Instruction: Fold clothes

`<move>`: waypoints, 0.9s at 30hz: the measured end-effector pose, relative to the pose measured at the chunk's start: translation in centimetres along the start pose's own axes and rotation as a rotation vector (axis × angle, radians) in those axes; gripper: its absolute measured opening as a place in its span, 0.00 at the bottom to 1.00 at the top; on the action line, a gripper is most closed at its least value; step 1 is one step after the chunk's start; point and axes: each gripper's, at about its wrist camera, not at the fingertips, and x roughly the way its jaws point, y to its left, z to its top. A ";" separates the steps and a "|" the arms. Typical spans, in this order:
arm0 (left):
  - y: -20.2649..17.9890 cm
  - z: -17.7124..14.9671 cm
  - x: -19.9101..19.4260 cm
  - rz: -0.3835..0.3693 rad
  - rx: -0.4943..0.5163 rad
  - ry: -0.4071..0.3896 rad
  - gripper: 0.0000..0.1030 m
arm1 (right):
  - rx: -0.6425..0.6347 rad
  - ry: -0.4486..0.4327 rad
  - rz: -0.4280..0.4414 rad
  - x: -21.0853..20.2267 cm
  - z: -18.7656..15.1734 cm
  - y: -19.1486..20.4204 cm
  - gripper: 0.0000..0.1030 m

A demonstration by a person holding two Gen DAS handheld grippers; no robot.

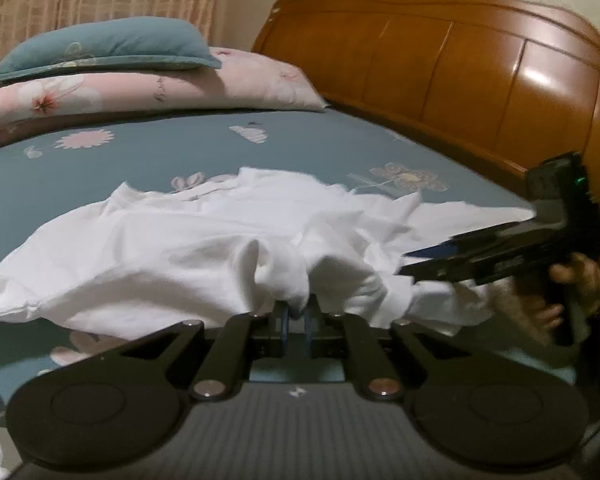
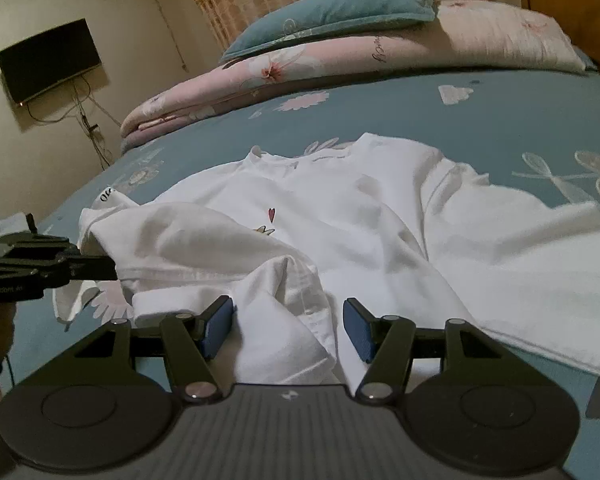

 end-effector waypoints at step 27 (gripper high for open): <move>-2.3 2.3 -8.1 0.113 -0.156 0.039 0.07 | -0.027 -0.060 0.052 -2.2 0.6 1.8 0.65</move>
